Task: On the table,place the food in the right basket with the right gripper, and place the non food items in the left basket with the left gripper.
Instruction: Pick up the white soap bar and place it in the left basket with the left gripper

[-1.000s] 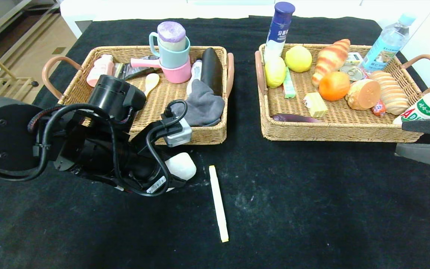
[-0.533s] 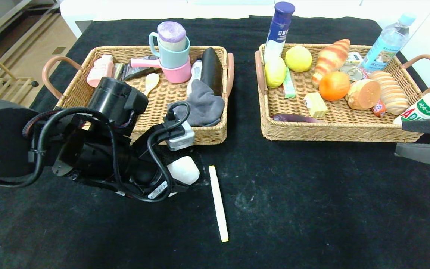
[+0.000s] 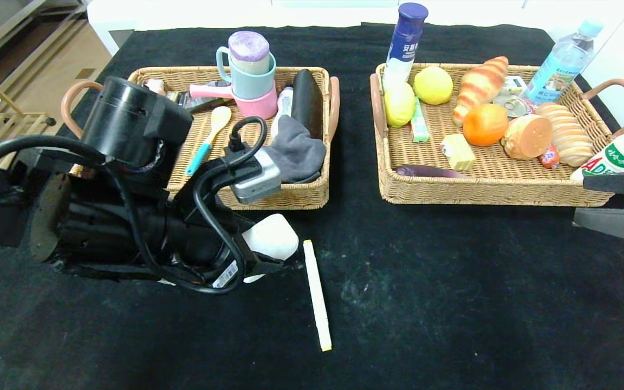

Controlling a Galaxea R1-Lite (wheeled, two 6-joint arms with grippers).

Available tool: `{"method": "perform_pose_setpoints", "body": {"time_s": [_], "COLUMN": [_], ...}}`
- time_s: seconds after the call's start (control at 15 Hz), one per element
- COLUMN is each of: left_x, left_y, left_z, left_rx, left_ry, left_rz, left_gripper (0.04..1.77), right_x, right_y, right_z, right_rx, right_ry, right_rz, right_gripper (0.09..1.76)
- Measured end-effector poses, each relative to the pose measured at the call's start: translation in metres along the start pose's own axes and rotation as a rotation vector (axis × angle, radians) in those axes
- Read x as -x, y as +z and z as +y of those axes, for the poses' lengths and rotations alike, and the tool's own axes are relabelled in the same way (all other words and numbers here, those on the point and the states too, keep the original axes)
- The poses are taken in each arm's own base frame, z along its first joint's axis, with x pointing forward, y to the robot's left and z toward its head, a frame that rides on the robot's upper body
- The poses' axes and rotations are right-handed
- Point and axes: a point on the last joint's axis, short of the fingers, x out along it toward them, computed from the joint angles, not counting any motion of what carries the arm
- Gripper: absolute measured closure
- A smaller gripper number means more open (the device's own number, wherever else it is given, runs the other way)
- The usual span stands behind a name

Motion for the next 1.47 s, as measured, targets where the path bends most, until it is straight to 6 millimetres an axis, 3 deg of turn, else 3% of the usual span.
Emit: {"method": "perform_pose_setpoints", "body": {"time_s": [0.4, 0.8, 1.47], "left_x": [0.029, 0.048, 0.068], "left_y": [0.016, 0.034, 0.042], "left_z": [-0.002, 0.012, 0.088], "left_rx": [-0.019, 0.049, 0.26], "left_ry": [0.078, 0.163, 0.395], "left_rz": [-0.079, -0.157, -0.238], "left_gripper": [0.82, 0.82, 0.82], "right_x": [0.0, 0.0, 0.0], "right_y": [0.0, 0.0, 0.0], "right_z": [0.0, 0.0, 0.0], "right_rx": [-0.001, -0.001, -0.001], "right_ry": [0.0, -0.001, -0.002], "right_rz": [0.001, 0.001, 0.002], "right_gripper": [0.14, 0.14, 0.14]}}
